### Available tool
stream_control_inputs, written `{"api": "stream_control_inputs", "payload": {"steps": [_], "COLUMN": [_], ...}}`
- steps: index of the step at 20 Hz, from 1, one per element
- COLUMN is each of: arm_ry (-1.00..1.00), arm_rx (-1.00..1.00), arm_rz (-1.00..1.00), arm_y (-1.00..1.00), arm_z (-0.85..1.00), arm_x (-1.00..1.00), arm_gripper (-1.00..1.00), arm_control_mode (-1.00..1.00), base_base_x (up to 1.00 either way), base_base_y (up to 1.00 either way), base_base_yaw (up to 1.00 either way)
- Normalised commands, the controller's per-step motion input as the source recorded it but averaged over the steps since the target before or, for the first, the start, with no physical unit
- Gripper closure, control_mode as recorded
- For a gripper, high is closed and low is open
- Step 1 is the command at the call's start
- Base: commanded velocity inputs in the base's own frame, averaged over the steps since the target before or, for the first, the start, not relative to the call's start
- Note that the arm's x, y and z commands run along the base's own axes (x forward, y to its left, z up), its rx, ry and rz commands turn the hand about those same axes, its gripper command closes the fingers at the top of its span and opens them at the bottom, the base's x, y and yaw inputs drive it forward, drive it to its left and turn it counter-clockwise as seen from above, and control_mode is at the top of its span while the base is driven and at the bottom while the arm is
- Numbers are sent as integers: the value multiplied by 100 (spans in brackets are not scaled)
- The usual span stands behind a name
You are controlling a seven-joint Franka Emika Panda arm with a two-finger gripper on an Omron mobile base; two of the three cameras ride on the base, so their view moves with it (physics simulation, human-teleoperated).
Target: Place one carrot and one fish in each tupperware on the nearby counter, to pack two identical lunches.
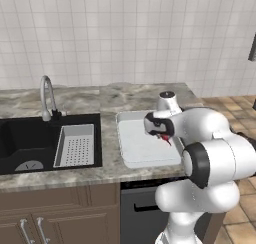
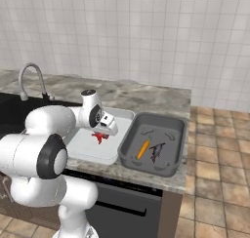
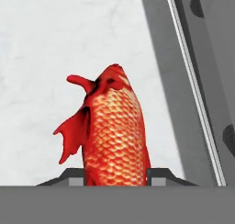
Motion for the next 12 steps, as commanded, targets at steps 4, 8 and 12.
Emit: {"api": "stream_control_inputs", "payload": {"steps": [4,8,12], "arm_ry": [0,0,-3], "arm_rx": [0,0,0], "arm_rz": [0,0,0], "arm_y": [0,0,-2], "arm_z": [-33,-27,-14], "arm_x": [37,36,27], "arm_gripper": [100,100,-100], "arm_control_mode": [-100,-100,-100], "base_base_x": [0,0,0], "base_base_y": [0,0,0], "base_base_yaw": [0,0,0]}}
